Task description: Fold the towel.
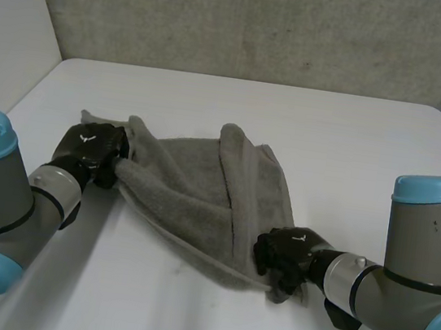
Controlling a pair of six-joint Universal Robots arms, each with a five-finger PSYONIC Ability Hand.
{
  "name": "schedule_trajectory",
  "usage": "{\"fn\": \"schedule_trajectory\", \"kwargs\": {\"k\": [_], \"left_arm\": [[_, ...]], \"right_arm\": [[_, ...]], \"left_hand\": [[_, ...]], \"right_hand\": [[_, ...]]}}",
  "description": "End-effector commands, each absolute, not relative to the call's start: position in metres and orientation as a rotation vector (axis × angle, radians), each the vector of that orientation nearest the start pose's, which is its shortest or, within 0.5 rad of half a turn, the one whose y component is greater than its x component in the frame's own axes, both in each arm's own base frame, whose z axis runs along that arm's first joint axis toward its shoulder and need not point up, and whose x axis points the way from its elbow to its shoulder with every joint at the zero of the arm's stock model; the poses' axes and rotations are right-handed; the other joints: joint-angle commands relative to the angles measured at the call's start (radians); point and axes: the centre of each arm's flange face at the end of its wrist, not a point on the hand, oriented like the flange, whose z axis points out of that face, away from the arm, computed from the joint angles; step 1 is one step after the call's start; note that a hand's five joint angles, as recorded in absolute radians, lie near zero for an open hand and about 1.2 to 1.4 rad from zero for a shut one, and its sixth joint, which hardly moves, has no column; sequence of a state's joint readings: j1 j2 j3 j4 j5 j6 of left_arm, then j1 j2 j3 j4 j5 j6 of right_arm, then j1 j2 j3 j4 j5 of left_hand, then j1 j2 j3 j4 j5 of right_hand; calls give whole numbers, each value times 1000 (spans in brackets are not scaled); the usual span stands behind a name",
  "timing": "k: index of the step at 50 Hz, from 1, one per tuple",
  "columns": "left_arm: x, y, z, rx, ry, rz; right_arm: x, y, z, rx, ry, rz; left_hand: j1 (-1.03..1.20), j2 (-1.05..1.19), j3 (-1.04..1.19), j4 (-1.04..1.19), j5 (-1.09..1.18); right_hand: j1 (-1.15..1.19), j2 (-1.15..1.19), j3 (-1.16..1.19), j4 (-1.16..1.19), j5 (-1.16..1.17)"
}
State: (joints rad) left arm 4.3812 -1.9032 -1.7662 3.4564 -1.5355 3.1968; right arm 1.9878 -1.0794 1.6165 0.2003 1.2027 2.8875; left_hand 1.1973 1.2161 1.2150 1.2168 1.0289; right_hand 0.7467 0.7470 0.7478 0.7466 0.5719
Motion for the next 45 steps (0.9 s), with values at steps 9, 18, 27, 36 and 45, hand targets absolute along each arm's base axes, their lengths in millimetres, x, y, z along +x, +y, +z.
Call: {"fn": "schedule_trajectory", "kwargs": {"k": [9, 18, 27, 36, 45], "left_arm": [[-236, -277, 173, 531, 2549, -2091], [-236, -277, 173, 531, 2548, -2093], [-235, -274, 172, 532, 2558, -2079], [-236, -262, 167, 564, 2591, -2038], [-236, -258, 170, 652, 2529, -2024]], "right_arm": [[280, -188, 140, -1081, 2255, -1061], [284, -189, 131, -1091, 2253, -1072], [284, -208, 151, -1056, 2234, -1228], [246, -257, 236, -859, 2136, -1665], [204, -284, 271, -693, 2137, -1819]], "left_hand": [[199, 180, 181, 179, 193], [199, 180, 181, 179, 193], [173, 154, 155, 154, 167], [-261, -280, -279, -281, -267], [-502, -521, -520, -522, -508]], "right_hand": [[5, 4, 4, 5, 5], [198, 198, 197, 199, 199], [650, 649, 648, 650, 650], [650, 649, 648, 650, 650], [650, 649, 648, 650, 650]]}}
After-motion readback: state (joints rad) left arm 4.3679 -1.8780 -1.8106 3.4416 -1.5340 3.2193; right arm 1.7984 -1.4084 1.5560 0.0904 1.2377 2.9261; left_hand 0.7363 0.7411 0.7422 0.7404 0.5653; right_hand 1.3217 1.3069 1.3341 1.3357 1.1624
